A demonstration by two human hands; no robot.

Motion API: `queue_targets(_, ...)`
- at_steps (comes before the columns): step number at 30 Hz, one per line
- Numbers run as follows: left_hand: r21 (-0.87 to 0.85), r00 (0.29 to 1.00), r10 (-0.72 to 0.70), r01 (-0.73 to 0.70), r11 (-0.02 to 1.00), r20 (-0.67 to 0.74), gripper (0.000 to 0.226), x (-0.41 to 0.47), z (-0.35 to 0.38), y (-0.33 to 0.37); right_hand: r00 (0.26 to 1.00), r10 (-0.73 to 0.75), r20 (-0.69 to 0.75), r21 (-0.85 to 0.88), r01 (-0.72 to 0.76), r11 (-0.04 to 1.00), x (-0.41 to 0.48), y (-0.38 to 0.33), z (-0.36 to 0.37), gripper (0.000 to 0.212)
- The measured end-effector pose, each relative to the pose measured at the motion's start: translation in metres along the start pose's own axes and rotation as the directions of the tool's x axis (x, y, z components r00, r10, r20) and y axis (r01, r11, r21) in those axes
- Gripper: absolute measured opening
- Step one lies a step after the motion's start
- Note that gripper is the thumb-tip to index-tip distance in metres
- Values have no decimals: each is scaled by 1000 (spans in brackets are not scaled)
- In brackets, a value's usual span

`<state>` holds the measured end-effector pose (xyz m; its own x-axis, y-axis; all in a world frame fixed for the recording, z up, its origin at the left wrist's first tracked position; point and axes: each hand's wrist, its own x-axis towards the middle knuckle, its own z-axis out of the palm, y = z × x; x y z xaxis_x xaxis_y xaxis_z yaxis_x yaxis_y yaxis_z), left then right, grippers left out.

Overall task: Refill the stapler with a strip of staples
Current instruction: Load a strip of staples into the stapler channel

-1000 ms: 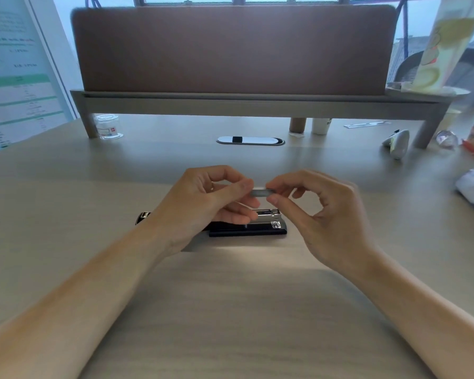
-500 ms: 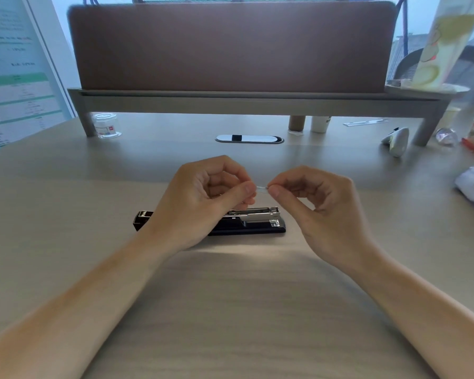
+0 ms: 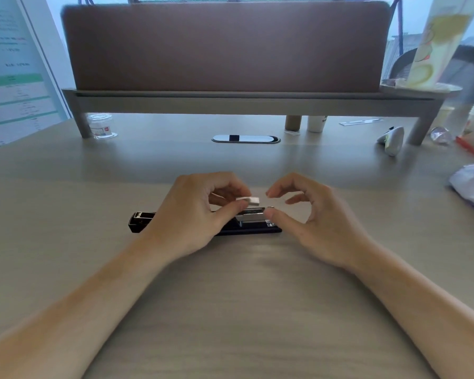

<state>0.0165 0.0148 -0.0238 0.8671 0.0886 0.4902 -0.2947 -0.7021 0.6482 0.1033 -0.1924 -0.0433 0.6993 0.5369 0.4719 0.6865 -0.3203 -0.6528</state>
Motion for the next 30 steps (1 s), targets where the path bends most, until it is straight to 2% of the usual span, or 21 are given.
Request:
queue_targets(6,76,999,8,-11,997,40,12,-3,3,1,995,-44,89,-63,50,997,0,7,1,9)
queue_targets(26,102,998,-6,-1,995,66,14,-3,1,0,994,-87,60,-33,89,995,0,9,1,10)
queue_targets(30,139,998,45,-52,989,52,13,-4,1,1,996,-70,61,-23,71,997,0,8,0,11)
